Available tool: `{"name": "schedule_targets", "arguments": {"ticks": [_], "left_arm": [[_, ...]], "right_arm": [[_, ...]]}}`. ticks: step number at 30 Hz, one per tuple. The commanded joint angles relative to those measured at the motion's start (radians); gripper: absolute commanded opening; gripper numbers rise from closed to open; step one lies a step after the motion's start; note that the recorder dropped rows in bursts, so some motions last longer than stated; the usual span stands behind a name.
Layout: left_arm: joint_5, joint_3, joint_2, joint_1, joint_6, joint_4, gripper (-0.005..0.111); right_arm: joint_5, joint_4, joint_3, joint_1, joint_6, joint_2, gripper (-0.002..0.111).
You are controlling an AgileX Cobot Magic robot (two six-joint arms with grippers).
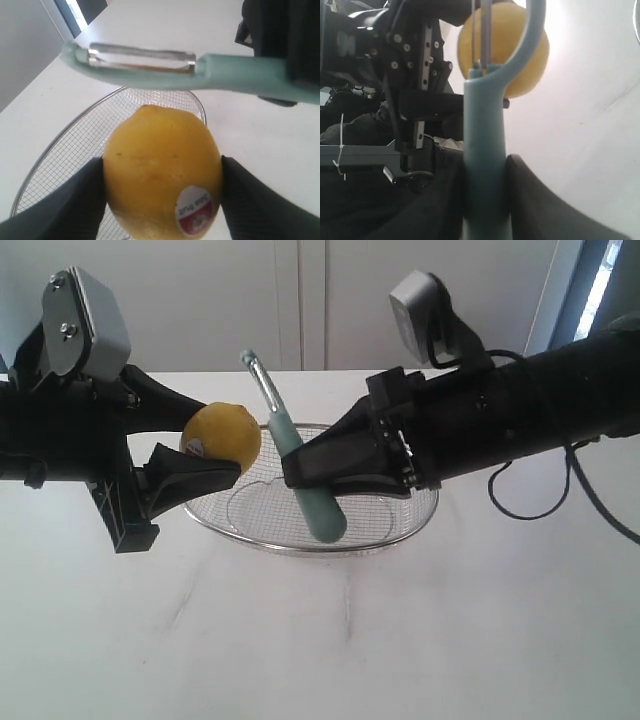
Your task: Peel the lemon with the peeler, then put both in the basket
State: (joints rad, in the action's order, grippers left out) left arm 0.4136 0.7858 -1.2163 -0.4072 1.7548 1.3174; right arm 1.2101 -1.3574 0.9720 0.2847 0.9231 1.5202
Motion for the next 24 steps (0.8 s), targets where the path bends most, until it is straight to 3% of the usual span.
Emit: {"name": "schedule_targets", "arguments": {"ticks": [1, 7, 15, 24], "left_arm": [[0.021, -0.004, 0.004, -0.004, 0.002, 0.036, 0.000], [0.021, -0.004, 0.004, -0.004, 0.002, 0.036, 0.000], [0.021, -0.004, 0.004, -0.004, 0.002, 0.036, 0.000], [0.021, -0.004, 0.006, -0.004, 0.002, 0.036, 0.000]], "right_arm": [[0.011, -0.017, -0.002, -0.054, 0.015, -0.069, 0.000], [0.003, 0.013, -0.002, -0.140, 0.015, -0.116, 0.000], [-0.132, 0.092, -0.046, -0.145, -0.016, -0.054, 0.000], [-0.068, 0.018, -0.068, -0.050, -0.012, 0.132, 0.000]]}}
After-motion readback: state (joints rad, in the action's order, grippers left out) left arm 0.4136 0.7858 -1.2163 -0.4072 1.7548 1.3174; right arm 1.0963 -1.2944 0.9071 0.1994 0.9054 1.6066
